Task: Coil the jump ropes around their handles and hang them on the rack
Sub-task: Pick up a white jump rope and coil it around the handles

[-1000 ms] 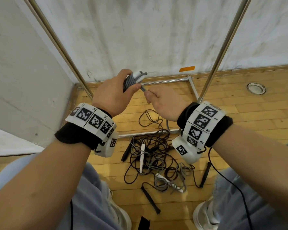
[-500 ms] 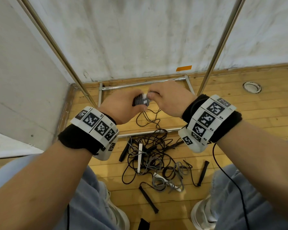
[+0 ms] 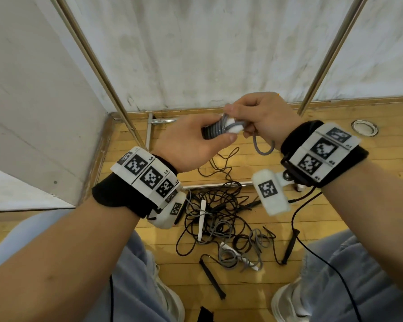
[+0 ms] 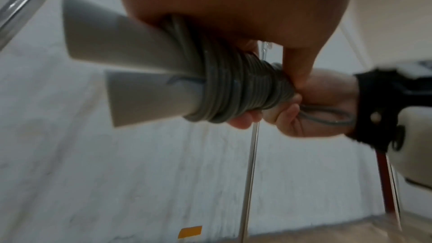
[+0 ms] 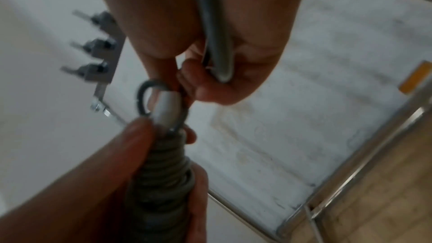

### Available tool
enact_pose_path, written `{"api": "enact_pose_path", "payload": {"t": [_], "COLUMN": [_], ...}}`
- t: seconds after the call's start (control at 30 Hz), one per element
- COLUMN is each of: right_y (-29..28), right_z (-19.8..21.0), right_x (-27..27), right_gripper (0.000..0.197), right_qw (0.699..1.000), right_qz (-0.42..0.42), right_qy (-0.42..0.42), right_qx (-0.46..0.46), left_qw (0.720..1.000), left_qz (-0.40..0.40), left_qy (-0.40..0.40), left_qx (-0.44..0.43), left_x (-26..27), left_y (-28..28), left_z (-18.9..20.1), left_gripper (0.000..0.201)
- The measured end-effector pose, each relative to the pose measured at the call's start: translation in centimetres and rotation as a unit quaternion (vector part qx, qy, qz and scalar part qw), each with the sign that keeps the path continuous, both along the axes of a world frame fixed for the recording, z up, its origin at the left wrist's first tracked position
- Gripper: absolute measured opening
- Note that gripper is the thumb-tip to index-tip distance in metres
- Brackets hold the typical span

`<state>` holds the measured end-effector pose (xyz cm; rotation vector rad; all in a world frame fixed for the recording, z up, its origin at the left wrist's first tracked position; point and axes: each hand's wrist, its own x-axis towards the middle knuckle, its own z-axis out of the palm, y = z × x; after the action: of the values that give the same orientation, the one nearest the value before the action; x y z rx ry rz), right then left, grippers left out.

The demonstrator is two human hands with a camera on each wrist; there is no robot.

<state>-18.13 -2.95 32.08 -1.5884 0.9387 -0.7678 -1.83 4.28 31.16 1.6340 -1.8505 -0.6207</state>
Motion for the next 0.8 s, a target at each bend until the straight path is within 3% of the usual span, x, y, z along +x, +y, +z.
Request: {"api": "enact_pose_path", "payload": {"t": [0.07, 0.17, 0.23, 0.33, 0.43, 0.53, 0.7, 0.8], "right_y": [-0.2, 0.2, 0.6, 1.3, 1.5, 1.5, 2.5, 2.8], "right_z": [-0.1, -0.9, -1.2, -1.0, -0.3, 0.1, -0.3, -0.4], "right_x": [-0.1, 0.4, 0.8, 1.3, 1.7, 1.8, 2.4, 2.6], "right_gripper": [0.021, 0.021, 0.024, 0.026, 0.026, 0.022, 0.018, 0.022], "right_qw": [0.993, 0.984, 0.986, 0.998, 0.983, 0.956, 0.961, 0.949], "right_qz": [0.025, 0.042, 0.037, 0.029, 0.023, 0.034, 0.015, 0.024], "right_qy": [-0.086, -0.136, -0.129, -0.050, 0.106, 0.214, 0.204, 0.233], "right_qx": [0.071, 0.109, 0.095, -0.005, -0.150, -0.197, -0.184, -0.211], "left_qw": [0.996, 0.990, 0.986, 0.983, 0.988, 0.994, 0.989, 0.987], "left_qz": [-0.012, -0.012, 0.007, 0.045, 0.064, 0.078, 0.116, 0.121], "left_qy": [0.093, 0.143, 0.168, 0.175, 0.138, 0.057, -0.025, -0.046], "left_qx": [0.002, -0.012, -0.010, -0.016, -0.032, -0.046, -0.091, -0.092], "left_x": [-0.3, -0.7, -0.8, -0.7, -0.5, -0.2, 0.4, 0.6], "left_y": [0.2, 0.5, 0.5, 0.1, -0.2, -0.6, -0.9, -1.0], "left_z": [0.7, 1.0, 1.0, 1.1, 1.2, 1.0, 0.3, -0.1], "left_gripper": [0.011, 0.006, 0.010, 0.021, 0.028, 0.033, 0.030, 0.033]}}
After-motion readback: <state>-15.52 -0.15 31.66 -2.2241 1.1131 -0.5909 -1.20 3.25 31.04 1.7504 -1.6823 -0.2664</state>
